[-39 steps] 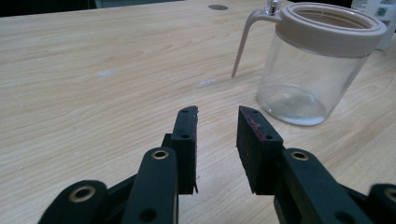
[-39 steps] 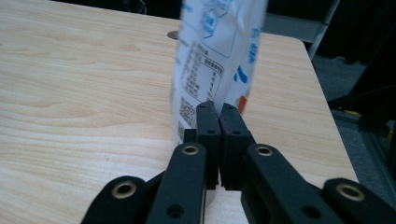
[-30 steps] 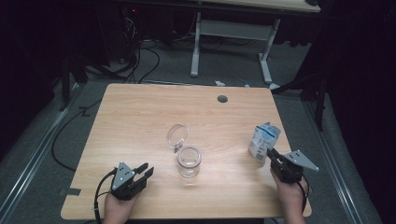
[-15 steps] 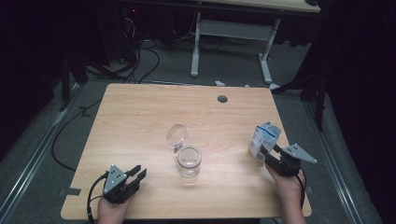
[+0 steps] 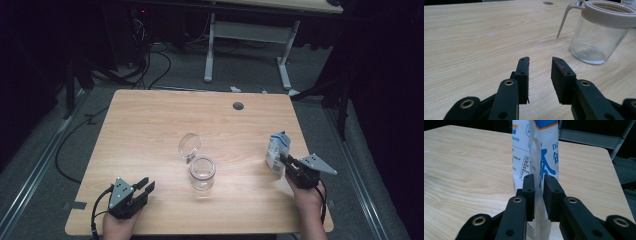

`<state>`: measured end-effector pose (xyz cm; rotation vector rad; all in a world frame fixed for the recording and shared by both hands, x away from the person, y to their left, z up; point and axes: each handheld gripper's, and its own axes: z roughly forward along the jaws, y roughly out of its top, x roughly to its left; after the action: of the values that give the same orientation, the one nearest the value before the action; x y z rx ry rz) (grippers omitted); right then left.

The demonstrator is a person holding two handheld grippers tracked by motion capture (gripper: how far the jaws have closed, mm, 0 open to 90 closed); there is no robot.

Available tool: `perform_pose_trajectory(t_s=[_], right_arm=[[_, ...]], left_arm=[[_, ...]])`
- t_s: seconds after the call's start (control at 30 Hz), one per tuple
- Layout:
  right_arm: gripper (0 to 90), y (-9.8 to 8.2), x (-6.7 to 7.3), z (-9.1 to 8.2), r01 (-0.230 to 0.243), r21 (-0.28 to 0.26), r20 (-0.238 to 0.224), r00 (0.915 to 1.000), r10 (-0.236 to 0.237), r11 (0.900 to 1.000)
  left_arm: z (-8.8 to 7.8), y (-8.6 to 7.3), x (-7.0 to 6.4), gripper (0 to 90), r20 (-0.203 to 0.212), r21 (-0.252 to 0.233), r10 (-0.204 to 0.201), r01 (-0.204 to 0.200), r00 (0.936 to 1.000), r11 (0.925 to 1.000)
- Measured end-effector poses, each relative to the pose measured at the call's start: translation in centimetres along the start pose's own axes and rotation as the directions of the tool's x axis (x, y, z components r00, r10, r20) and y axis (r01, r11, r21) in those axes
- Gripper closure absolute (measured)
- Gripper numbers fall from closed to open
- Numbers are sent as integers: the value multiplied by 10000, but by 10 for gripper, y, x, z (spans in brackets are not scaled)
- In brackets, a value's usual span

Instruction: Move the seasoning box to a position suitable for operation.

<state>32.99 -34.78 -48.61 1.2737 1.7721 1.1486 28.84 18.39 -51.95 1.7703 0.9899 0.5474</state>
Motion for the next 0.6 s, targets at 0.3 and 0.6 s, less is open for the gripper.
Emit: perform_pose_trajectory(t_s=[0.3,0.6], right_arm=[[880,-1,-1,1,-111,20,-227,9997,112,9999],[900,-1,-1,1,-120,28,-337,9994,121,9999]], left_arm=[[0,0,0,679,-10,-2,-4,4,10000,10000],[-1,-1,0,670,-16,-63,21,-21,10000,10000]])
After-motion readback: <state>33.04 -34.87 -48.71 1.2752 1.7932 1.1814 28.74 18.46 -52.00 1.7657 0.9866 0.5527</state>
